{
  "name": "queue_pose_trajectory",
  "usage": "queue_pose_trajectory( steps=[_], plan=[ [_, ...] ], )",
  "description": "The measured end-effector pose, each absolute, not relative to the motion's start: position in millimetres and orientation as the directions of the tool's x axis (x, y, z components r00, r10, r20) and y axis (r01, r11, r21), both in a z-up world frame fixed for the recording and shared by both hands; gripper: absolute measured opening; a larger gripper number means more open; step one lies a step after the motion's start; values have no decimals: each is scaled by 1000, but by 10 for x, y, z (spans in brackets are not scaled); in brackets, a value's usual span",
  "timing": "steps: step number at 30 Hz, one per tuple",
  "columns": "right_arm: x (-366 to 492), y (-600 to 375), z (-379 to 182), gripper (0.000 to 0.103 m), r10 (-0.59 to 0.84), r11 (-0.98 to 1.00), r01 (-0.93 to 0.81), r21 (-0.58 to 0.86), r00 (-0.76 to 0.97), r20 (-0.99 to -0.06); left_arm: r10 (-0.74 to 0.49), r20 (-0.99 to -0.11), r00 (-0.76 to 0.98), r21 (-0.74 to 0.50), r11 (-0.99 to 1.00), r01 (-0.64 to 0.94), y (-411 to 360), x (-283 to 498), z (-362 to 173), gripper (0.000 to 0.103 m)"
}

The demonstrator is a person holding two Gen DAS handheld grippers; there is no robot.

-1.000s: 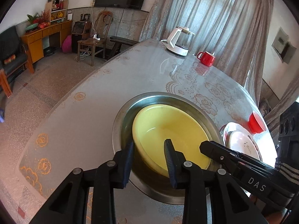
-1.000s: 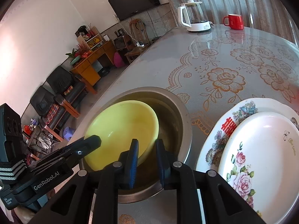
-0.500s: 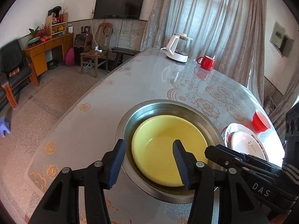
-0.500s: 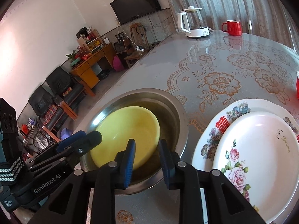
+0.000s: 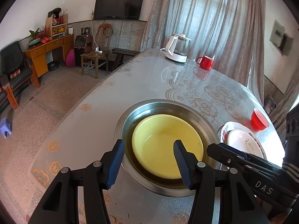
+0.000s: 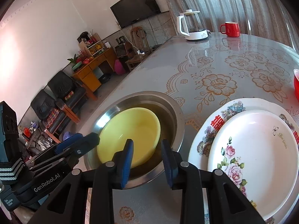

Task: Organize plates and bowls
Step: 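Lower the yellow bowl into the steel basin and open both tools, then move both tools from the basin toward the red bowl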

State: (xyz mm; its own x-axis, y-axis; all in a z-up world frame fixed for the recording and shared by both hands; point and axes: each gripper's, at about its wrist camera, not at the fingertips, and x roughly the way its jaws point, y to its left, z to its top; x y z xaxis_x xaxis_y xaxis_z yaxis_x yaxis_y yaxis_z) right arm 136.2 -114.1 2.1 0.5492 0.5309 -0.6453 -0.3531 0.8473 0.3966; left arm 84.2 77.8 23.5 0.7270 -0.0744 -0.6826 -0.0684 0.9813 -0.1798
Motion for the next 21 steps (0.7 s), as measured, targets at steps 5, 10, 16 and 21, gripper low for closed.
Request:
queue_pose_trajectory(
  steps=[5,10,16,21],
  plan=[
    [1350,-1211,40,33,524,852,-340,399,562,-639,-75,-681,728,-168,984,-56,717,821,260,55],
    [1336,-1327,38,33,515,856,-315,409,574,-636,-85,-680,728,-165,985,-39,657,797,278,55],
    [1322,-1524,22,36,503,860,-271,432,590,-632,-97,-683,724,-151,988,-11,552,797,281,55],
    [1296,-1720,27,36,483,867,-231,442,612,-627,-103,-690,716,-140,990,7,458,825,291,55]
  ],
)
